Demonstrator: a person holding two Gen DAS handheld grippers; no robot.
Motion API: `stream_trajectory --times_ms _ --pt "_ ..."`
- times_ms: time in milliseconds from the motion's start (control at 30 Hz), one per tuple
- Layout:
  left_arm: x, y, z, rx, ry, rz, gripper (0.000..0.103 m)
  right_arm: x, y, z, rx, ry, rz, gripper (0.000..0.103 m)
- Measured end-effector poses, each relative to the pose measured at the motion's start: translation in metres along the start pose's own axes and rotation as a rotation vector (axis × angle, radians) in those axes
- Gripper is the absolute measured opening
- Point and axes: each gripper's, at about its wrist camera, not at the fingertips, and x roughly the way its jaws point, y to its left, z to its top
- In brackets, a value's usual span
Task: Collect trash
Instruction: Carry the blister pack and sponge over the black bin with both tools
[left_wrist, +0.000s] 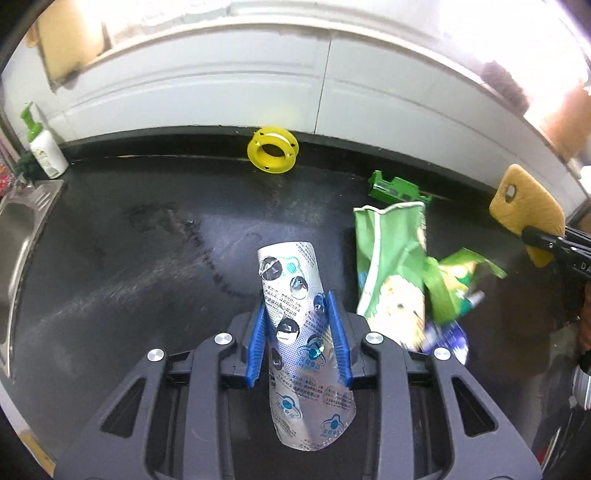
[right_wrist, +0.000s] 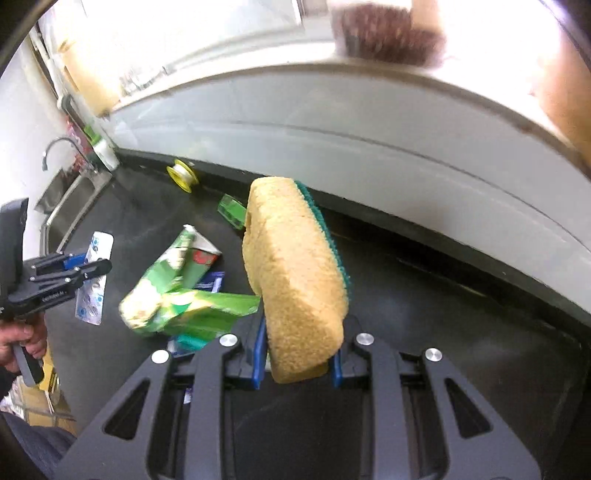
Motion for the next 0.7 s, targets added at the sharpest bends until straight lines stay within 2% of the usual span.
stream_trajectory --times_ms 167,367,533,700 --pt "-0.048 -0.004 -0.04 0.009 -0.031 0.007 0.031 -0.038 0.037 -0.024 -0.014 -0.031 -0.018 0.026" --pt "-0.085 -0.004 -0.099 0.008 -0.027 0.0 0.031 -0.066 0.088 -0.066 -0.039 -0.013 0.024 0.026" --pt "-0.112 0.01 -0.151 -0.01 -0.024 0.01 0.031 -0.072 0.146 -0.097 -0.094 0.023 0.075 0.026" --pt "-0.133 0.039 -0.183 -0.05 -0.033 0.035 0.031 -0.07 0.201 -0.111 -0.155 0.047 0.123 0.026"
